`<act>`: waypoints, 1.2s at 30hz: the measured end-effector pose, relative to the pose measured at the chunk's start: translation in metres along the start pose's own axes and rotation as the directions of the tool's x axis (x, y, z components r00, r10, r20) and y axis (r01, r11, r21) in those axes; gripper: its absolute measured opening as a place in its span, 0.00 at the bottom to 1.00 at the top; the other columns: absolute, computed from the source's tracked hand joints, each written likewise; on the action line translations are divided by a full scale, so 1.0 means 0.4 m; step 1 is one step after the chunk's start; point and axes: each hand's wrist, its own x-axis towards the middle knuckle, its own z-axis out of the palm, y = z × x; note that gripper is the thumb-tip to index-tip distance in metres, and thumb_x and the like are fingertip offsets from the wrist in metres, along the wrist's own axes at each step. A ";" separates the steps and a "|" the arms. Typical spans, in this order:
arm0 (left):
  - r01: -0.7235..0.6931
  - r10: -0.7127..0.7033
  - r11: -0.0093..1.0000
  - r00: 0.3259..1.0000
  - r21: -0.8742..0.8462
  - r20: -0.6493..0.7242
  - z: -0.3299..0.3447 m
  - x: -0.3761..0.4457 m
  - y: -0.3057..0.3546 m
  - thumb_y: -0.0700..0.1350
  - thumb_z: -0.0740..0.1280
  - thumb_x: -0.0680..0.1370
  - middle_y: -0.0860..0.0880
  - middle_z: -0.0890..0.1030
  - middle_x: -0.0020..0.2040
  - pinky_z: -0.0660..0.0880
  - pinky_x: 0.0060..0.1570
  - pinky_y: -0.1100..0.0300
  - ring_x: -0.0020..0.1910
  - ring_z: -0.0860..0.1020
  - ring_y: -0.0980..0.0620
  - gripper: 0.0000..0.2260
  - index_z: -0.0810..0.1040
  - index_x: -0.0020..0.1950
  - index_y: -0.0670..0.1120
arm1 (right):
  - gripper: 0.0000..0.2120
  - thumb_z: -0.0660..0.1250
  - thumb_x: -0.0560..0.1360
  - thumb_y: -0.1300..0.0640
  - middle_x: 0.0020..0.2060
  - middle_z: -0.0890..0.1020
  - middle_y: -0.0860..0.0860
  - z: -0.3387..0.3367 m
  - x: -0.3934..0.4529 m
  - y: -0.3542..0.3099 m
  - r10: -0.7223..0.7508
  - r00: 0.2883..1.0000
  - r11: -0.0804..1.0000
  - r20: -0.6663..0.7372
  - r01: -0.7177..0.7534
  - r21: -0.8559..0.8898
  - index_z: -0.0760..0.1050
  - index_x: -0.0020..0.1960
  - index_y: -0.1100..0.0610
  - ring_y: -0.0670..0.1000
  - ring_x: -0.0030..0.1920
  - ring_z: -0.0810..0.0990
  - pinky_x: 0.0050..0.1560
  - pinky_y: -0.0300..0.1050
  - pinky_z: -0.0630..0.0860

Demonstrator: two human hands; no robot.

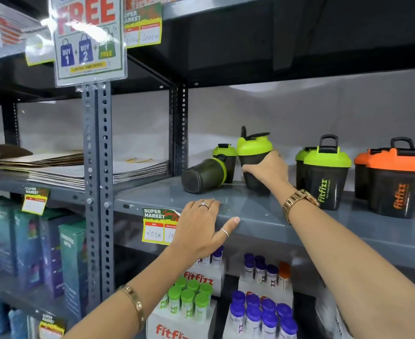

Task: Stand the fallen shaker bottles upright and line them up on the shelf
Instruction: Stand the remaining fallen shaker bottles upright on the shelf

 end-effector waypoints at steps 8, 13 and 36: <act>0.014 -0.014 1.000 1.000 -0.001 0.015 -0.001 -0.003 0.004 0.66 0.44 0.73 0.43 0.79 0.60 0.66 0.60 0.53 0.59 0.75 0.45 0.36 0.74 0.62 0.40 | 0.54 0.75 0.66 0.55 0.69 0.67 0.62 -0.014 0.006 0.033 0.161 0.960 0.972 0.231 -0.194 0.131 0.40 0.76 0.60 0.62 0.69 0.68 0.65 0.51 0.70; 0.015 -0.014 1.000 1.000 -0.004 0.019 0.000 -0.004 0.003 0.66 0.42 0.73 0.44 0.78 0.61 0.64 0.61 0.54 0.60 0.74 0.46 0.37 0.74 0.63 0.41 | 0.58 0.77 0.65 0.52 0.75 0.57 0.62 -0.015 0.003 0.021 0.117 0.966 0.953 0.231 -0.175 0.249 0.36 0.76 0.56 0.62 0.73 0.61 0.70 0.53 0.63; 0.018 -0.018 1.000 1.000 -0.023 -0.006 0.000 -0.006 0.005 0.64 0.46 0.74 0.43 0.81 0.56 0.67 0.57 0.52 0.55 0.76 0.44 0.34 0.77 0.58 0.40 | 0.30 0.77 0.65 0.59 0.59 0.76 0.61 -0.150 0.116 -0.087 -0.030 0.921 0.948 0.387 0.149 -0.280 0.72 0.63 0.68 0.58 0.53 0.74 0.47 0.44 0.68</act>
